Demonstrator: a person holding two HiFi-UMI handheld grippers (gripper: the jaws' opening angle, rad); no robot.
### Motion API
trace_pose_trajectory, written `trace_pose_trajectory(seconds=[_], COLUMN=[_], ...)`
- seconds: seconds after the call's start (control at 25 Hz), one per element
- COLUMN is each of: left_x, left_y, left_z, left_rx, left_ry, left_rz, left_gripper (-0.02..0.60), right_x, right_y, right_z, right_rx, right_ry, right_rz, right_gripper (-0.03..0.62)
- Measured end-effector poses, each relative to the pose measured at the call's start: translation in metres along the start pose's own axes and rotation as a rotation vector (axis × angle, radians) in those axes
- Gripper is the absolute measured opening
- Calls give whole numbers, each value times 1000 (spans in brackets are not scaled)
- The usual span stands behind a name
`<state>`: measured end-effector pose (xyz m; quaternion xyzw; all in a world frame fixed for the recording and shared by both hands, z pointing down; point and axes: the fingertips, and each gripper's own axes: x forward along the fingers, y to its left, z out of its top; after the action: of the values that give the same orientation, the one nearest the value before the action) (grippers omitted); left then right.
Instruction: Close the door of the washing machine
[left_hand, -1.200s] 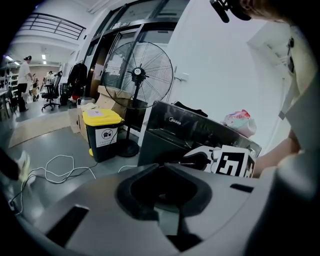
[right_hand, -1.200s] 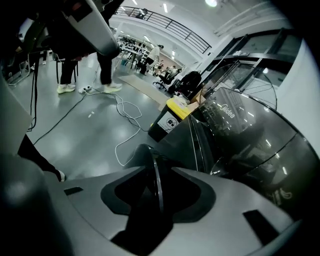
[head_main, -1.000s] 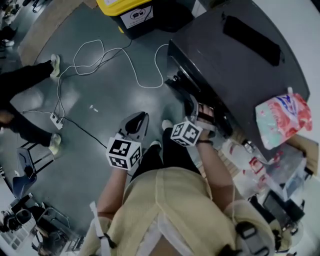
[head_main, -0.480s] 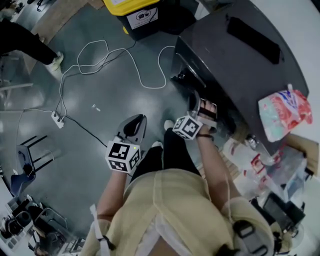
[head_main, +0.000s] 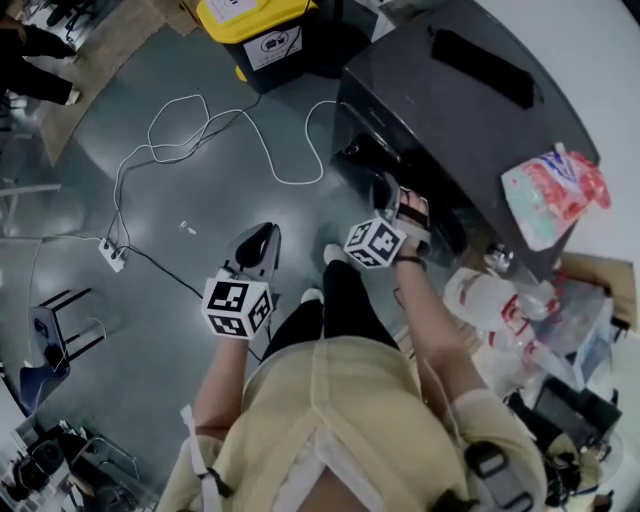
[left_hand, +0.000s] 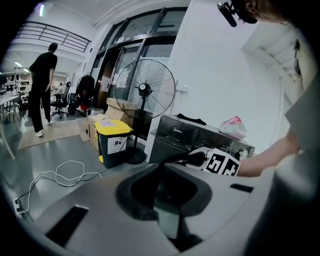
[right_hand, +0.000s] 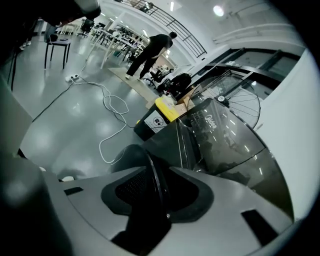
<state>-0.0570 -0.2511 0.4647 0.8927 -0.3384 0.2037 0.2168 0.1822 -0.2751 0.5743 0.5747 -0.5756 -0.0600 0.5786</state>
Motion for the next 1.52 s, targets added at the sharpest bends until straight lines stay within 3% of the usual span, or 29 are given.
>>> trace_pose_trajectory(seconds=[0.36,0.6,0.88,1.0,1.12,1.28,1.52], left_x=[-5,-3,-4,-5,-5,-7,-6], left_y=[-3,-9,-18,-19,-20,-23,-24], left_z=[8,12,18,16,8,5,8], left_rx=[4,12,-44,-125,-189,-153,-153], left_ry=[-30,-6,21,42,93,126,102], left_rz=[-19,-9,-44,-57,-53,-64,-62], left_gripper=[32,32,25,25,25,3,3], right_x=[-52,-82,-115,-125,-135,-141,-144], right_y=[-16,-26,-30,-32,-35,-36,-34], right_z=[11,16,20,20,20,21,19], right_rx=[162,386,526,590,625,659,703], right_ry=[-31,-47,-92,-104,-112,-121,-130], right_rz=[-10,62,97,116,125,134,151], right_gripper=[134,127,78,57,33,15,6])
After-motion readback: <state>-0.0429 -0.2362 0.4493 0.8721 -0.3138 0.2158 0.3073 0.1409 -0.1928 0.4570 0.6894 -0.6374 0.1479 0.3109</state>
